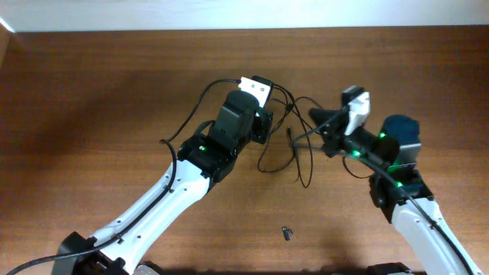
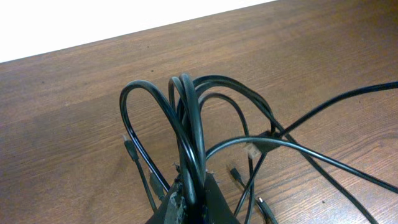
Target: Untangle cables
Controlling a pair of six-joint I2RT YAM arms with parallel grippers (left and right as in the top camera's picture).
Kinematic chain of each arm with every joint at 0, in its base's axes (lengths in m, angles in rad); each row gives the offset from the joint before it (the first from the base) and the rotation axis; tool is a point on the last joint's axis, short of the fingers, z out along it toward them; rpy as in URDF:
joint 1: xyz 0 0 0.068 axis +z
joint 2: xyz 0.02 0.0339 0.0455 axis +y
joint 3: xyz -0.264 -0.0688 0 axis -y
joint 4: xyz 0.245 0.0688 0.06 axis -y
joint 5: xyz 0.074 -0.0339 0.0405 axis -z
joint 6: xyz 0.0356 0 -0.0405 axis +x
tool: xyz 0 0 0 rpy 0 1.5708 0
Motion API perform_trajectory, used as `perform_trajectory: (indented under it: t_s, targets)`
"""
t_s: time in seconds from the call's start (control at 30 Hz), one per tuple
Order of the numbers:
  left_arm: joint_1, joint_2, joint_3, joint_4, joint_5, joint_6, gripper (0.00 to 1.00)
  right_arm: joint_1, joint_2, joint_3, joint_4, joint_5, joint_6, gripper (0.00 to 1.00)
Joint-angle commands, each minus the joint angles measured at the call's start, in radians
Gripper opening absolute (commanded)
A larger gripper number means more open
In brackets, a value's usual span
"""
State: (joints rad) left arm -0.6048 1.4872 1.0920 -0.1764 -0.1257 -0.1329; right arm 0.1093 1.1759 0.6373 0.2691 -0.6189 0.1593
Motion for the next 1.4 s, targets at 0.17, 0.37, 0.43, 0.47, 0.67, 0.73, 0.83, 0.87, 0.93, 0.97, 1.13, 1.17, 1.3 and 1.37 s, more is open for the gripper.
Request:
perform_trajectory:
  t_s: [0.17,0.37,0.43,0.47,0.67,0.73,0.83,0.87,0.93,0.97,1.13,1.17,1.3,1.37]
  targets:
    - [-0.001,-0.014,0.006,0.032,0.024,-0.013,0.0,-0.092,-0.014,0.003,-0.106,-0.016,0.085,0.81]
    - [-0.002,-0.014,0.006,0.06,0.149,0.039,0.0,-0.092,-0.014,0.003,-0.105,-0.045,0.085,0.89]
    - [-0.004,-0.014,0.006,0.059,0.164,0.078,0.0,-0.092,-0.014,0.003,-0.069,-0.163,0.053,0.89]
    - [-0.004,-0.014,0.006,0.059,0.164,0.077,0.0,-0.09,-0.014,0.003,-0.055,-0.222,0.012,0.89]
    - [-0.011,-0.014,0.007,0.101,0.217,0.072,0.0,-0.09,-0.012,0.003,-0.079,-0.222,0.009,0.85]
    - [-0.025,-0.014,0.007,0.116,0.216,0.073,0.0,-0.09,-0.008,0.003,-0.087,-0.219,0.009,0.85]
    - [-0.049,-0.018,0.007,0.146,0.216,0.074,0.0,-0.09,-0.008,0.003,-0.115,-0.196,-0.018,0.71]
    - [-0.049,-0.018,0.007,0.146,0.216,0.074,0.0,-0.09,-0.008,0.003,-0.116,-0.196,-0.017,0.68]
    - [-0.049,-0.019,0.007,0.148,0.217,0.073,0.0,-0.09,-0.008,0.003,-0.121,-0.176,-0.018,0.64]
    - [-0.049,-0.02,0.007,0.148,0.217,0.073,0.0,-0.09,-0.008,0.003,-0.125,-0.174,-0.018,0.56]
    - [-0.049,-0.024,0.007,0.146,0.216,0.074,0.0,-0.09,-0.008,0.003,-0.124,-0.174,-0.017,0.04]
    - [-0.049,-0.024,0.007,0.145,0.216,0.074,0.0,-0.09,-0.008,0.003,-0.124,-0.175,-0.017,0.04]
    - [-0.031,-0.024,0.007,0.116,0.196,0.074,0.0,-0.09,-0.021,0.003,-0.116,-0.22,-0.011,0.04]
    - [-0.017,-0.024,0.007,0.064,0.117,0.074,0.0,-0.091,-0.054,0.003,-0.113,-0.228,0.007,0.04]
